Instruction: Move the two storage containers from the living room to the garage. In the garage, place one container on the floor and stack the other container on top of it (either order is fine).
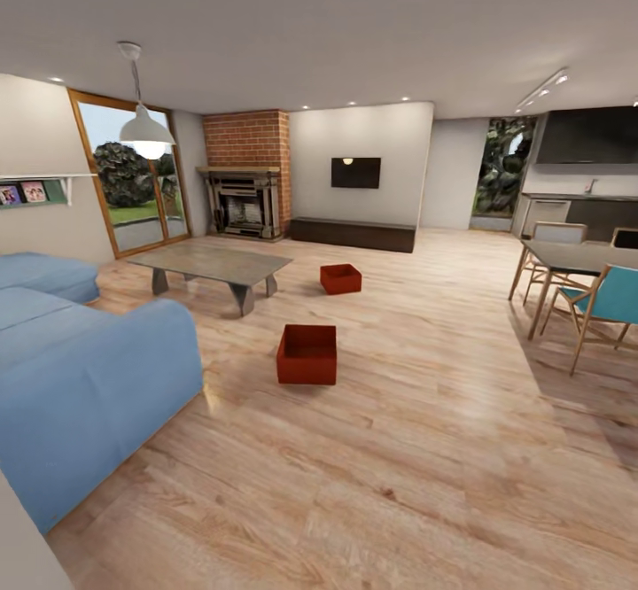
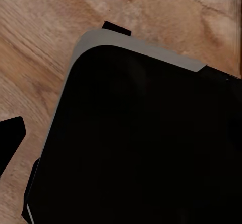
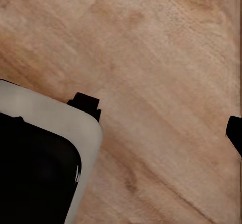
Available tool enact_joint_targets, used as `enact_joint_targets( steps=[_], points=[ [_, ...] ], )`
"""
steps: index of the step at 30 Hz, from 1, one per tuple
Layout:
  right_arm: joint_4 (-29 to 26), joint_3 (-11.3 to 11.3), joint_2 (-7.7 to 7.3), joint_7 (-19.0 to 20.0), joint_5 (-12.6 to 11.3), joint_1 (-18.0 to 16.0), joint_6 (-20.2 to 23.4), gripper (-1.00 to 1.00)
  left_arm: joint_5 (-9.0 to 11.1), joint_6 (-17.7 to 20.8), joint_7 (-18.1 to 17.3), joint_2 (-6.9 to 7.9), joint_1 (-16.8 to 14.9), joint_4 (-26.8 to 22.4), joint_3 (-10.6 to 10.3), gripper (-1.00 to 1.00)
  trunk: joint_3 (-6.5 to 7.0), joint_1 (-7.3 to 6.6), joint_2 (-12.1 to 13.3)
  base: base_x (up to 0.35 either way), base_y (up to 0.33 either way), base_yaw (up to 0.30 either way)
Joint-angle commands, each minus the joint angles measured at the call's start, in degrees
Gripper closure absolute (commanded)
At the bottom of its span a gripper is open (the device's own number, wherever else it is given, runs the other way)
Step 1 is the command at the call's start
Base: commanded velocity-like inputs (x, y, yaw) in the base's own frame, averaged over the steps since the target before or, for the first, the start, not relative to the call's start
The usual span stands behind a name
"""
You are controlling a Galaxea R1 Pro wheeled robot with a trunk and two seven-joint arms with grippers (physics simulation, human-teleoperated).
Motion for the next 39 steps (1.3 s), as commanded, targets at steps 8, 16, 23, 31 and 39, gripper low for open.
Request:
enact_joint_targets(
  steps=[8,16,23,31,39],
  points=[
    [0.20,-0.03,0.24,0.07,0.10,-0.08,-0.34,-1.00,0.15,-0.25,0.04,-0.01,-0.01,-0.02,0.16,-1.00,-0.05,0.03,-0.03,0.323,0.000,0.071],
    [0.20,-0.07,0.11,0.14,0.09,-0.08,-0.29,-1.00,0.15,-0.25,0.04,-0.01,-0.01,-0.02,0.20,-1.00,-0.05,0.03,-0.03,0.323,0.000,0.062],
    [0.21,-0.07,-0.01,0.14,0.08,-0.08,-0.25,-1.00,0.15,-0.25,0.04,-0.01,-0.02,-0.02,0.19,-1.00,-0.05,0.03,-0.03,0.323,0.000,0.001],
    [0.20,-0.06,-0.03,0.14,0.09,-0.08,-0.31,-1.00,0.15,-0.25,0.04,-0.01,-0.01,-0.02,0.20,-1.00,-0.05,0.03,-0.03,0.323,0.002,0.000],
    [0.19,-0.07,-0.01,0.14,0.09,-0.08,-0.37,-1.00,0.15,-0.25,0.04,-0.01,-0.01,-0.02,0.20,-1.00,-0.05,0.03,-0.03,0.323,0.075,0.000]
  ],
)
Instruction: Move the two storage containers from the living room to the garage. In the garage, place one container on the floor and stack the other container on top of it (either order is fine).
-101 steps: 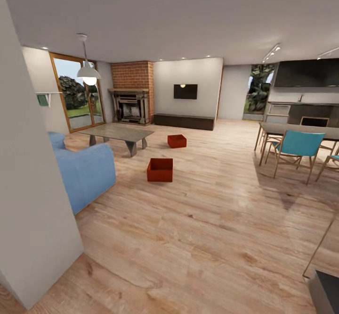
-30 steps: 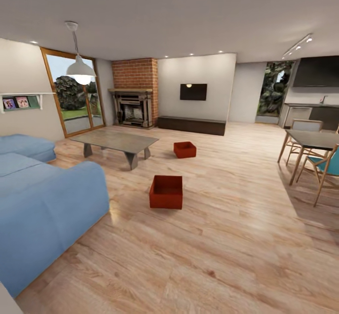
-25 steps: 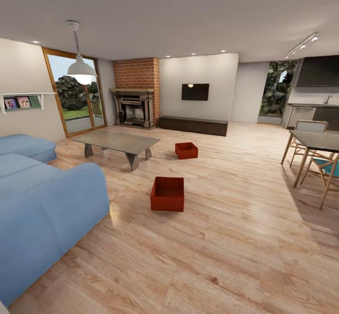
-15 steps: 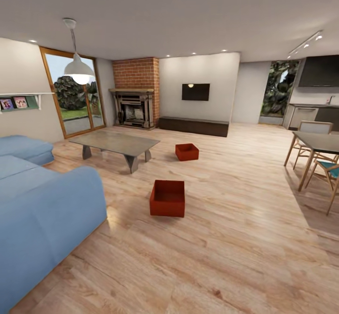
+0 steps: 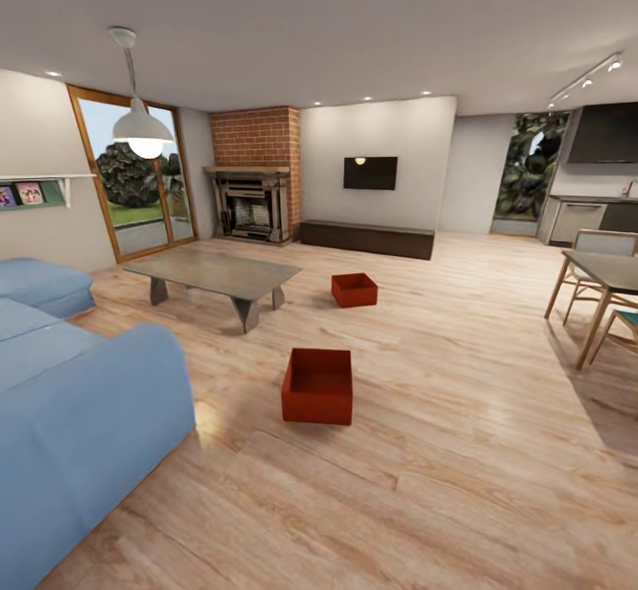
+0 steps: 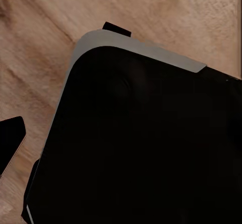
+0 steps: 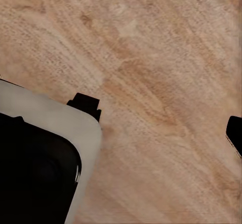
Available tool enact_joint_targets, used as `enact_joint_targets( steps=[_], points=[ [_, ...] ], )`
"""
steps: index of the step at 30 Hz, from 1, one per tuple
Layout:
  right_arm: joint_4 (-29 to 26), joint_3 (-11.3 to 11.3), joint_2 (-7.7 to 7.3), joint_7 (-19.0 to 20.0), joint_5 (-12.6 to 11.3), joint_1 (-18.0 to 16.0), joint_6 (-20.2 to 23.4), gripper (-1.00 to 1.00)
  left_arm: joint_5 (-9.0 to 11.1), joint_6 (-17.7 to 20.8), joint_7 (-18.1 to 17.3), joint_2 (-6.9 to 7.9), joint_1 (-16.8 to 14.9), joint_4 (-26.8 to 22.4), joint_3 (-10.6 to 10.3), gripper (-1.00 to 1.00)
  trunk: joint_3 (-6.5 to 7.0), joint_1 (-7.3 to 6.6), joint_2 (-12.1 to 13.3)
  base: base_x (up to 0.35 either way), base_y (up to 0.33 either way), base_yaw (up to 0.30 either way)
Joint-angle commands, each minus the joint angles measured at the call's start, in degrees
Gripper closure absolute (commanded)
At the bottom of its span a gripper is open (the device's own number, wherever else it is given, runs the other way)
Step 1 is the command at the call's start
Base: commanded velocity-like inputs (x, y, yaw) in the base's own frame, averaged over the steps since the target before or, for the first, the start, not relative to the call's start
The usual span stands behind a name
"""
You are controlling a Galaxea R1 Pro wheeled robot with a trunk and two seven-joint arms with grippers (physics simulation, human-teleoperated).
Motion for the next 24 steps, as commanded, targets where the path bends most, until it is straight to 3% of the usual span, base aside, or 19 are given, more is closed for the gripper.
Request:
enact_joint_targets(
  steps=[1,20,24],
  points=[
    [0.18,0.01,-0.01,0.13,0.17,-0.08,-0.37,-1.00,0.14,-0.10,0.04,-0.01,-0.01,-0.02,0.12,-1.00,-0.05,0.03,-0.03,0.323,0.100,0.000],
    [0.21,0.01,0.06,0.13,0.17,-0.08,-0.37,-1.00,0.14,-0.10,0.04,-0.01,-0.01,-0.02,0.11,-1.00,-0.05,0.03,-0.03,0.323,0.108,-0.001],
    [0.20,0.01,0.22,0.13,0.17,-0.08,-0.29,-1.00,0.14,-0.10,0.04,-0.01,-0.01,-0.02,0.11,-1.00,-0.05,0.03,-0.03,0.323,0.077,-0.137]
  ],
)
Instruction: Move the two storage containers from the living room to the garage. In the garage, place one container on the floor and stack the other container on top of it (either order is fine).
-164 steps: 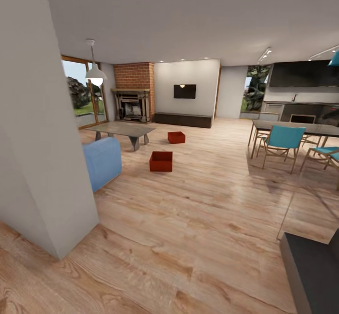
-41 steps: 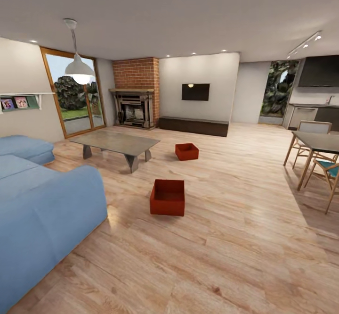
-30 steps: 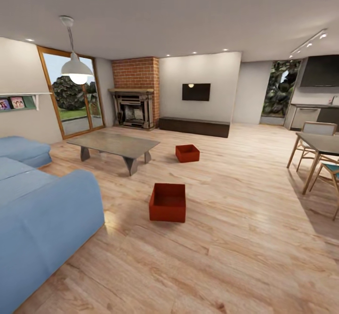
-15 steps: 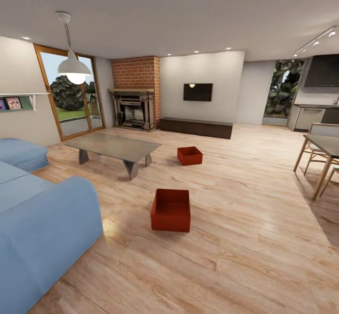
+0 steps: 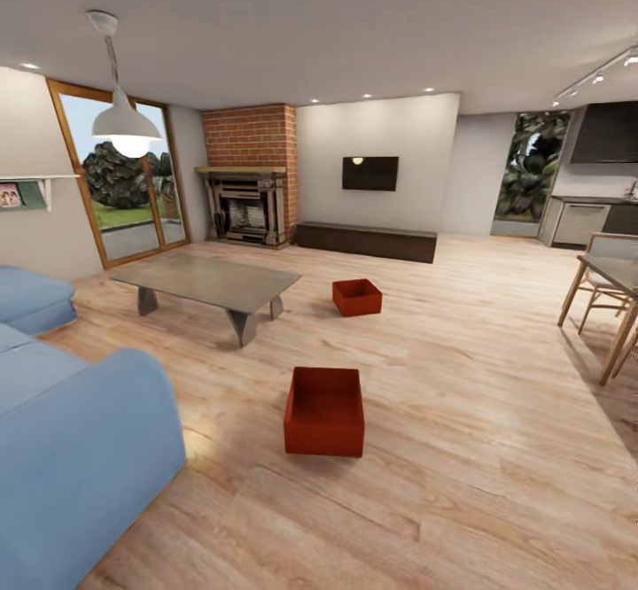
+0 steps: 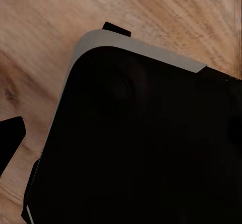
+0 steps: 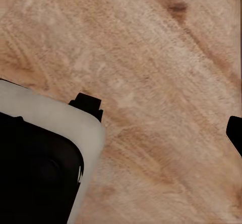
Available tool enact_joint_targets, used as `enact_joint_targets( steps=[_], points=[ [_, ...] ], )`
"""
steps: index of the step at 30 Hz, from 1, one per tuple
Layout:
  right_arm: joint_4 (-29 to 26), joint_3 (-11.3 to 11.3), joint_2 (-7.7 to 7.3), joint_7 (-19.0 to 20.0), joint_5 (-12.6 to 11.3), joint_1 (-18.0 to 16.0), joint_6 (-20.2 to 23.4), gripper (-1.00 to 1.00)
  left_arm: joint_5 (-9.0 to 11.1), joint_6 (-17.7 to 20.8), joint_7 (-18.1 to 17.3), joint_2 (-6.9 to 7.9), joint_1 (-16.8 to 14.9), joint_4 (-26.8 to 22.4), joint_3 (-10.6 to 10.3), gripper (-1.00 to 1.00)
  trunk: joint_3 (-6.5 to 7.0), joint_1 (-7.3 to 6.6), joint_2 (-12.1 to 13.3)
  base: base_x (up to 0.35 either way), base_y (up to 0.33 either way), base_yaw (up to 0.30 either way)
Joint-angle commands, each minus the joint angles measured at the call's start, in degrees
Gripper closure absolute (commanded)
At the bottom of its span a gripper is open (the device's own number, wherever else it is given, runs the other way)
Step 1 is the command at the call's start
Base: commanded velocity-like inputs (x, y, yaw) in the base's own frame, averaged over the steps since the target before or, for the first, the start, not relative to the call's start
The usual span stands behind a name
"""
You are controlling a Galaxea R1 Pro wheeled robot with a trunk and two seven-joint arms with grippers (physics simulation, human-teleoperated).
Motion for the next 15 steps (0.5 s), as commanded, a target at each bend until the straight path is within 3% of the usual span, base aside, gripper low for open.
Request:
enact_joint_targets(
  steps=[1,7,15],
  points=[
    [0.19,0.02,0.01,0.14,0.17,-0.09,-0.35,-1.00,0.14,-0.12,0.04,-0.01,-0.01,-0.02,0.12,-1.00,-0.06,0.03,-0.03,0.323,0.013,-0.230],
    [0.17,0.02,-0.02,0.14,0.17,-0.09,-0.35,-1.00,0.14,-0.12,0.04,-0.01,-0.01,-0.02,0.12,-1.00,-0.06,0.03,-0.03,0.323,0.004,-0.235],
    [0.17,0.03,-0.31,0.14,0.23,-0.09,-0.42,-1.00,0.14,-0.16,0.04,-0.01,-0.01,-0.02,0.12,-1.00,-0.06,0.03,-0.03,0.323,0.000,-0.047]
  ],
)
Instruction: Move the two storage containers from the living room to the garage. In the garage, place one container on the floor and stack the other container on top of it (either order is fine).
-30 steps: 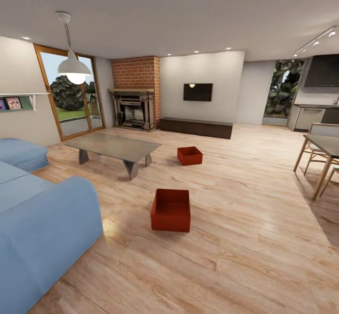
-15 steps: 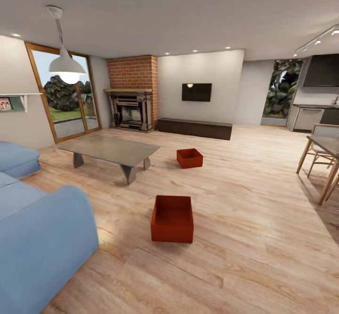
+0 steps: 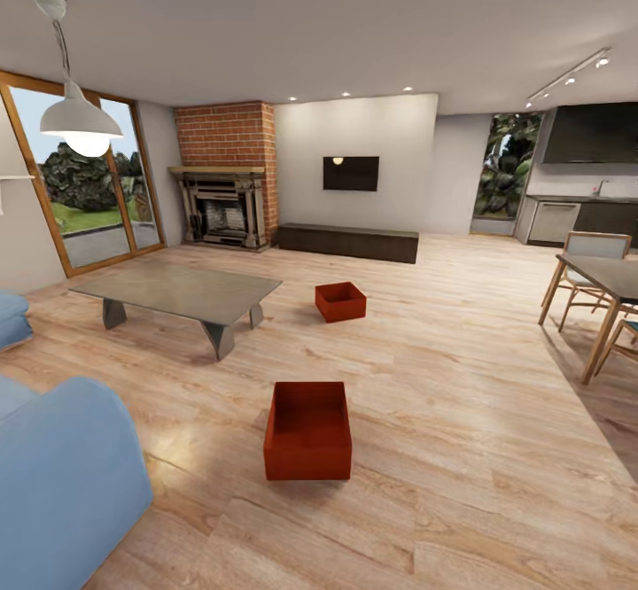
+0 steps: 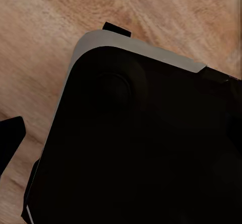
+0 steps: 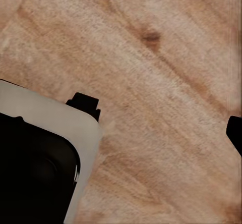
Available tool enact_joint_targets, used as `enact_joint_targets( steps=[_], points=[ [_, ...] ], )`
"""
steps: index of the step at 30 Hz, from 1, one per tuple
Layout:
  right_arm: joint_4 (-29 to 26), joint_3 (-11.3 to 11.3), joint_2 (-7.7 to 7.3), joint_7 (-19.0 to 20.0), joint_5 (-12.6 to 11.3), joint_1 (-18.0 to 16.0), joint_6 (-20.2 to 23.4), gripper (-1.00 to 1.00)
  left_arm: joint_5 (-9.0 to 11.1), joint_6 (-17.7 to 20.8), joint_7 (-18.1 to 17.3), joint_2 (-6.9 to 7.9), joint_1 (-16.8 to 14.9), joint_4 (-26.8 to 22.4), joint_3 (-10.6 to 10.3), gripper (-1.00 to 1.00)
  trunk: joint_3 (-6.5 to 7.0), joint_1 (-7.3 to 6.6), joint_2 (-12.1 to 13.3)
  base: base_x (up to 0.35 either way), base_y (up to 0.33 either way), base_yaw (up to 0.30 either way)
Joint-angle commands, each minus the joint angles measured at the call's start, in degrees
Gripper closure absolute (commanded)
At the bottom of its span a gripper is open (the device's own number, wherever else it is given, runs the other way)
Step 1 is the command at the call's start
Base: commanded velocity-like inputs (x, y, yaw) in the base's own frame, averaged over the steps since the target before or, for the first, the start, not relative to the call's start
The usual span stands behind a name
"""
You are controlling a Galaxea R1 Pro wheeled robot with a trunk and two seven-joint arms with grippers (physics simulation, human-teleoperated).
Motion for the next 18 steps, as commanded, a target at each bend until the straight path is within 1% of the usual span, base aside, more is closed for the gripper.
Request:
enact_joint_targets(
  steps=[1,18],
  points=[
    [0.17,0.01,-0.05,0.14,0.20,-0.08,-0.37,-1.00,0.14,-0.13,0.04,-0.01,-0.01,-0.02,0.12,-1.00,-0.05,0.03,-0.03,0.323,0.000,-0.004],
    [0.18,0.01,-0.01,0.14,0.21,-0.08,-0.38,-1.00,0.14,-0.15,0.04,-0.01,-0.01,-0.02,0.13,-1.00,-0.05,0.03,-0.03,0.323,0.000,0.000]
  ],
)
